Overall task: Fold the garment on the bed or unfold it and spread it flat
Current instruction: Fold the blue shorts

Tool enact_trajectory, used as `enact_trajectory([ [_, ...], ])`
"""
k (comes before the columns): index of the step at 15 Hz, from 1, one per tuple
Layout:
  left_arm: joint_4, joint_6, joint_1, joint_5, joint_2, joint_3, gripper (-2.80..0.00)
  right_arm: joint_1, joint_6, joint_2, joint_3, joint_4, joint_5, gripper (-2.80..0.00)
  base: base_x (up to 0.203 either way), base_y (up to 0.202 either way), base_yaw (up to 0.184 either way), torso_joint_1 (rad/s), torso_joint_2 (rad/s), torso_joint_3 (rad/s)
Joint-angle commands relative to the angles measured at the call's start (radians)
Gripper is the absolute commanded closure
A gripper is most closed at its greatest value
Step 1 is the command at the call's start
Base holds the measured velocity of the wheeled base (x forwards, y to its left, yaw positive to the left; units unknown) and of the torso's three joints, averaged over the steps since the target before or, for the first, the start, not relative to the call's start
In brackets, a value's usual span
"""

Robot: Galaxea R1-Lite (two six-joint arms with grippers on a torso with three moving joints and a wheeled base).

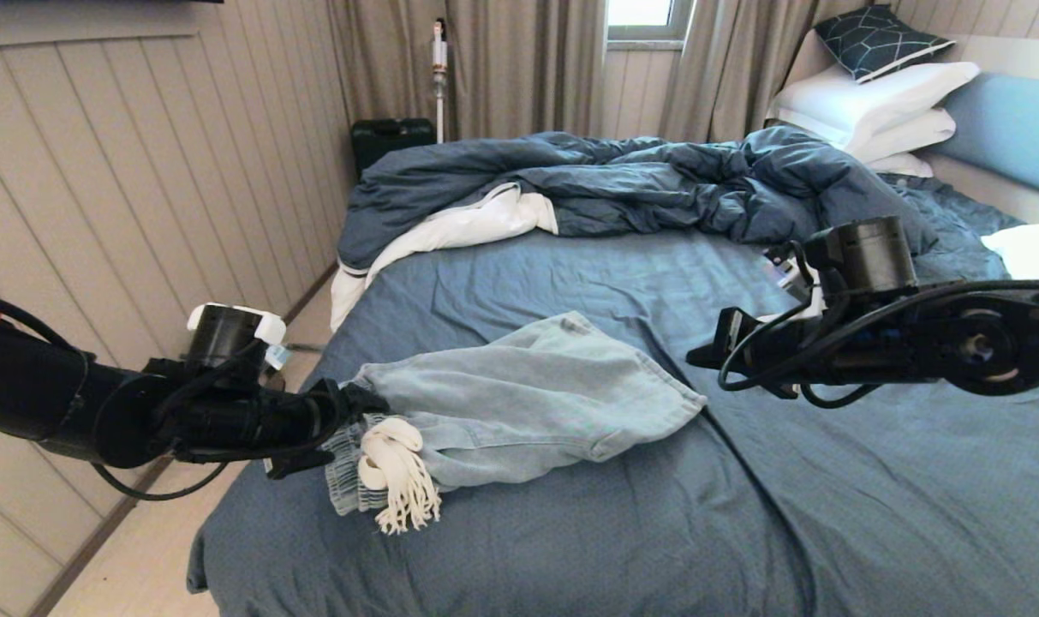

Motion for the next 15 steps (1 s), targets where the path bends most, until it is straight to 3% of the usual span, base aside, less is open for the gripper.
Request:
enact_trajectory([
  [1,-0.002,-0.003,-0.002,0.001,0.065,-0.007,-2.80,0.000,0.003,0.015,-0.004,-0.001,0.001,0.00,0.000,0.000,0.000,0.000,0.00,0.000],
  [13,-0.001,-0.014,-0.088,0.044,0.199,-0.125,-2.80,-0.005,0.004,0.066,0.002,-0.034,0.006,0.00,0.000,0.000,0.000,0.000,0.00,0.000],
  [14,-0.001,-0.012,-0.088,0.046,0.199,-0.124,-0.79,-0.010,0.004,0.065,0.005,-0.034,0.006,0.00,0.000,0.000,0.000,0.000,0.00,0.000],
  [15,-0.002,-0.008,-0.088,0.047,0.197,-0.120,0.00,-0.010,0.004,0.062,0.006,-0.034,0.006,0.00,0.000,0.000,0.000,0.000,0.00,0.000],
])
